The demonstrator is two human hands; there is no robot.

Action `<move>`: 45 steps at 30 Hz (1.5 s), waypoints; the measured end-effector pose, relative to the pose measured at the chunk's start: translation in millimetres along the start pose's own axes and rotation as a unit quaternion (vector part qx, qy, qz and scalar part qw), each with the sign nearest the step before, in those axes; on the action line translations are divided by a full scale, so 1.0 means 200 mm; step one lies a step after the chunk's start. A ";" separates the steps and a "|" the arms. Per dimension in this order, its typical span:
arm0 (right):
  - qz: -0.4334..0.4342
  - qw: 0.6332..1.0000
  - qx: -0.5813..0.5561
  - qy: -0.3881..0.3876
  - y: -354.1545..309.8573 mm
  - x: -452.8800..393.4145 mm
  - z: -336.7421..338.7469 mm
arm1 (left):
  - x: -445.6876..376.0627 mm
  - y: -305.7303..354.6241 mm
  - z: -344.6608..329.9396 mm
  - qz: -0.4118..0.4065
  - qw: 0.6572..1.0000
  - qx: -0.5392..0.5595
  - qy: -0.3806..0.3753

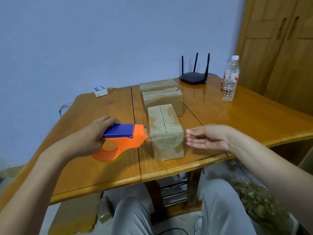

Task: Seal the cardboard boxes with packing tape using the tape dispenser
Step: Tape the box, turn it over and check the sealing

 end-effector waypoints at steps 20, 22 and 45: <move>-0.047 0.999 0.006 0.006 0.04 -0.03 0.00 | -0.02 -0.02 0.04 -0.019 1.000 -0.002 0.016; -0.046 0.999 0.012 0.002 0.04 -0.03 -0.01 | -0.02 -0.03 0.05 -0.020 1.000 -0.003 0.017; -0.081 0.997 -0.011 0.005 0.14 -0.05 -0.04 | -0.01 -0.03 0.02 -0.017 1.000 0.000 0.006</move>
Point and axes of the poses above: each hand's wrist, its own x-axis away from the middle knuckle, its own z-axis out of the back of the hand, y = z × x, the point moved 9 cm from there along -x, towards the middle knuckle
